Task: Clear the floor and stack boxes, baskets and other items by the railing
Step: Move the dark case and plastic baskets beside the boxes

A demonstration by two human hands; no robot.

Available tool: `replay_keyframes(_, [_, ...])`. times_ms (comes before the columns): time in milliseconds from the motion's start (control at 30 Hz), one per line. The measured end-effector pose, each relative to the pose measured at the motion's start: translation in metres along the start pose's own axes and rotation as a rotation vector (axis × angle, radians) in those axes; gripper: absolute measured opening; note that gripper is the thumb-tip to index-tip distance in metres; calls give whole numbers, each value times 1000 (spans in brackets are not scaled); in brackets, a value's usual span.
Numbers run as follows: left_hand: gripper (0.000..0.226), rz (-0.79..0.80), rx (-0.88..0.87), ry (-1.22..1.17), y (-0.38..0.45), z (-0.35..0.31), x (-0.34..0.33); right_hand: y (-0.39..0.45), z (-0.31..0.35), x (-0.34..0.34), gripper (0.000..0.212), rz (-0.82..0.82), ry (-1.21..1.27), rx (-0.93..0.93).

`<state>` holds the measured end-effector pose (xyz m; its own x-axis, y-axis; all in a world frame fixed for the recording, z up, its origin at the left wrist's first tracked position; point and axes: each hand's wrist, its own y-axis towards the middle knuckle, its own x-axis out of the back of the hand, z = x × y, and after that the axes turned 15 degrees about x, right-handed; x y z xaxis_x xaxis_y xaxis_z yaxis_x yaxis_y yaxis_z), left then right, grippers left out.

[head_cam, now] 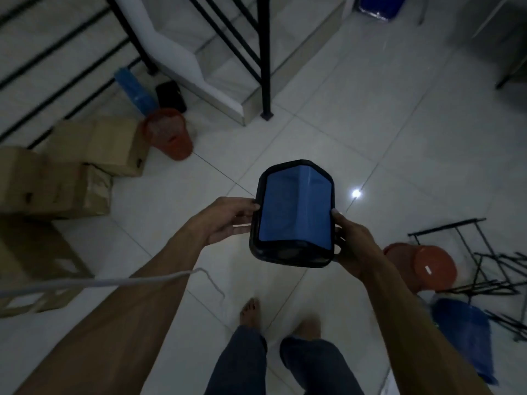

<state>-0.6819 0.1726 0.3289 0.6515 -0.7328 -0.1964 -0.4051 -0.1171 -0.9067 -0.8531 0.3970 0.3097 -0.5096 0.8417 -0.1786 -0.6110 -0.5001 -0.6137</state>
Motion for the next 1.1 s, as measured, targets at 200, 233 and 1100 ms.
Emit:
replay_keyframes(200, [29, -59, -92, -90, -100, -4, 26, -53, 59, -54, 40, 134, 36, 1])
replay_keyframes(233, [26, -64, -84, -90, -112, -4, 33, -58, 66, -65, 41, 162, 22, -1])
replay_keyframes(1100, [28, -265, -231, -337, -132, -139, 235, 35, 127, -350, 38, 221, 0, 91])
